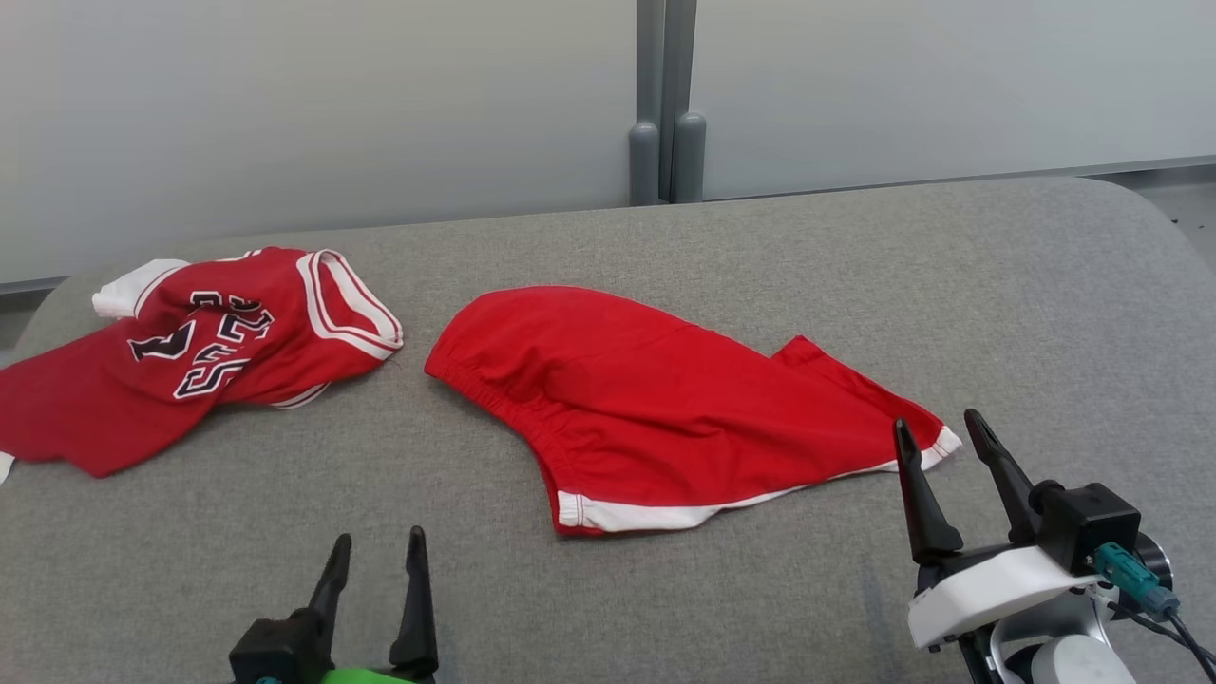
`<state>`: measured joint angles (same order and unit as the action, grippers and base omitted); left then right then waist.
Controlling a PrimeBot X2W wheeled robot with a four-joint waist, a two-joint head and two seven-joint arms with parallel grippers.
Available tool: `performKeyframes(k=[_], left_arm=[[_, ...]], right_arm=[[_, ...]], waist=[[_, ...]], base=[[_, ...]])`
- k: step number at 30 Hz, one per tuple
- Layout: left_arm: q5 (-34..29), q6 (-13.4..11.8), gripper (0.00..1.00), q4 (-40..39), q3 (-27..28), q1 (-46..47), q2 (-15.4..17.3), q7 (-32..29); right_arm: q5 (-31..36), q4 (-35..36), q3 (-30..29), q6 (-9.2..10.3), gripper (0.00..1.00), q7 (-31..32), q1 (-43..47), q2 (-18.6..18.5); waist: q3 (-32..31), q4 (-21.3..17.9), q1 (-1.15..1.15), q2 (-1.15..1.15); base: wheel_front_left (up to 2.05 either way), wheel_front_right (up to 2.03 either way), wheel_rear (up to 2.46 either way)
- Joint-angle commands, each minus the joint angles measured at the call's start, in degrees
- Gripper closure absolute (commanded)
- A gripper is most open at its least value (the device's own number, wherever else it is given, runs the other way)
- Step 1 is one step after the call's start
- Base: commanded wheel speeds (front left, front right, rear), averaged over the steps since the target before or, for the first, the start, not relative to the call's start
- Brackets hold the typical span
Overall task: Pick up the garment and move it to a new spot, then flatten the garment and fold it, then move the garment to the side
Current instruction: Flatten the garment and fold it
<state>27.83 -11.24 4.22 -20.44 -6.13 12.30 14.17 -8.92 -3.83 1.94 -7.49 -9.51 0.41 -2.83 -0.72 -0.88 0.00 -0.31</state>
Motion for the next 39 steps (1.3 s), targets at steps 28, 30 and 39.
performKeyframes(k=[28,30,39], left_arm=[[3.1,15.3,0.0,26.0,-10.1,20.0,-3.9,-9.9],[3.5,15.6,0.0,26.8,-10.0,20.5,-4.2,-9.7],[4.1,16.3,0.56,28.1,-11.2,21.1,-4.6,-9.4]], right_arm=[[0.5,-1.4,1.6,0.0,0.0,-1.3,-4.1,-0.1],[0.5,-1.6,1.6,0.01,0.0,-1.5,-4.2,-0.1],[0.1,-2.1,1.5,0.0,0.0,-1.9,-4.2,-0.1]], waist=[[5.5,-7.9,0.0,0.31],[5.6,-8.3,0.0,0.31],[5.3,-8.9,0.0,0.31]], base=[[0.0,0.0,0.0],[0.0,0.0,0.0],[0.0,0.0,0.0]])
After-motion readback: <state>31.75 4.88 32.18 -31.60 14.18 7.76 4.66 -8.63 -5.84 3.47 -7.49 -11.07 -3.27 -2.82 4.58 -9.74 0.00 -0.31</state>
